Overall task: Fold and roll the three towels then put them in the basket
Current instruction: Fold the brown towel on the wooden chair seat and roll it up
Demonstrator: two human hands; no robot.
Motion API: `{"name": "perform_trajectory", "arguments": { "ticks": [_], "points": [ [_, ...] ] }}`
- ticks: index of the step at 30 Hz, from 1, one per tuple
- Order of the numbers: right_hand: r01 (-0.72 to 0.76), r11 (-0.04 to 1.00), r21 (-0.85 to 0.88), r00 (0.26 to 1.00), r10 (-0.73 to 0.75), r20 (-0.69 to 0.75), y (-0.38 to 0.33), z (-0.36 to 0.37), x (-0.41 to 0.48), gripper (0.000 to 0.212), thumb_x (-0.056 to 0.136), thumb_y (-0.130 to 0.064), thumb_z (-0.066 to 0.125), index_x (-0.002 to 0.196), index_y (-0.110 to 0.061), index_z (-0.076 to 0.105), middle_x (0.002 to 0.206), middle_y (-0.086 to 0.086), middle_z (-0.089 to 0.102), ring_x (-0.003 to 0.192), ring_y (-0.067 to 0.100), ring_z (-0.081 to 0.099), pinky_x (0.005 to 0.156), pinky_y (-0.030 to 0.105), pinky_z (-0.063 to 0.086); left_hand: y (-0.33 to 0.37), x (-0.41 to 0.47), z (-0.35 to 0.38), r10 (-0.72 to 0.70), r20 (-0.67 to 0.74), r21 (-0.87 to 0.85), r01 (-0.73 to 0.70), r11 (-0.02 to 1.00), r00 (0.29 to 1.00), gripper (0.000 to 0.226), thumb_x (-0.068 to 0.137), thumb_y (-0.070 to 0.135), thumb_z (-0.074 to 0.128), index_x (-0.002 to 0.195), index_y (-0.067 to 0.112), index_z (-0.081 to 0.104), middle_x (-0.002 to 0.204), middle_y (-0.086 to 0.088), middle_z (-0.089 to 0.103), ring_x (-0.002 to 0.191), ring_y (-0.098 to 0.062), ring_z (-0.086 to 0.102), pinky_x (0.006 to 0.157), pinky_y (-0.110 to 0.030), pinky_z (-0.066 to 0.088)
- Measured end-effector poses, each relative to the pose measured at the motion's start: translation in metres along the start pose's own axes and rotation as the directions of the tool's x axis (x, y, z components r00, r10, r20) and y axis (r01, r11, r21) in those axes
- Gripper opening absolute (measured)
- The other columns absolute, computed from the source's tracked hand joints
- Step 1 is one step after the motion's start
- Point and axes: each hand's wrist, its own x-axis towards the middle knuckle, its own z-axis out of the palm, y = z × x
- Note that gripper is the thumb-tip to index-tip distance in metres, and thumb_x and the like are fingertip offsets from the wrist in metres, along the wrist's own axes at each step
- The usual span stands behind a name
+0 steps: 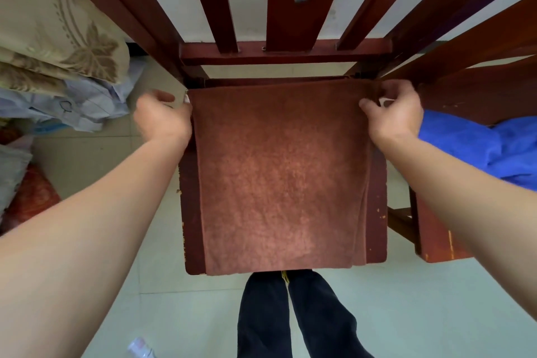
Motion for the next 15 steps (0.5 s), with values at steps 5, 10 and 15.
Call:
{"name": "perform_trajectory", "arguments": {
  "ticks": [5,10,15],
  "points": [
    [0.173,0.984,-0.036,0.947,-0.156,0.282,0.035,-0.003,-0.076,0.018,0.084,-0.019,0.067,0.102,-0.02,0.067,0.097,0.003,0.066,0.077,0.013,0.059,0.076,0.031,0.05,-0.058,-0.075,-0.004,0.275,0.322,0.102,-0.322,0.941,0.906,0.014,0.078,0.017,0.073,0.078,0.025,0.061,0.06,0.009,0.055,0.061,-0.018,0.056,0.064,-0.028,0.044],
    [0.014,0.992,-0.129,0.979,0.013,0.205,0.086,-0.023,-0.112,0.023,0.086,-0.017,0.064,0.108,-0.015,0.066,0.104,0.005,0.063,0.081,0.015,0.06,0.078,0.028,0.046,-0.137,-0.115,-0.014,0.036,0.262,0.218,-0.095,0.971,0.965,0.014,0.08,0.016,0.07,0.077,0.022,0.057,0.063,0.005,0.057,0.074,-0.029,0.062,0.07,-0.035,0.048],
    [-0.305,0.912,-0.275,0.91,0.364,0.2,0.118,-0.043,-0.148,0.019,0.083,-0.027,0.068,0.101,-0.022,0.066,0.088,-0.006,0.068,0.093,0.025,0.064,0.077,0.031,0.043,-0.175,-0.136,-0.024,-0.251,0.138,0.294,0.202,0.934,0.958,0.025,0.075,0.032,0.077,0.078,0.019,0.056,0.079,-0.006,0.067,0.087,-0.033,0.064,0.079,-0.039,0.051]
  ]
}}
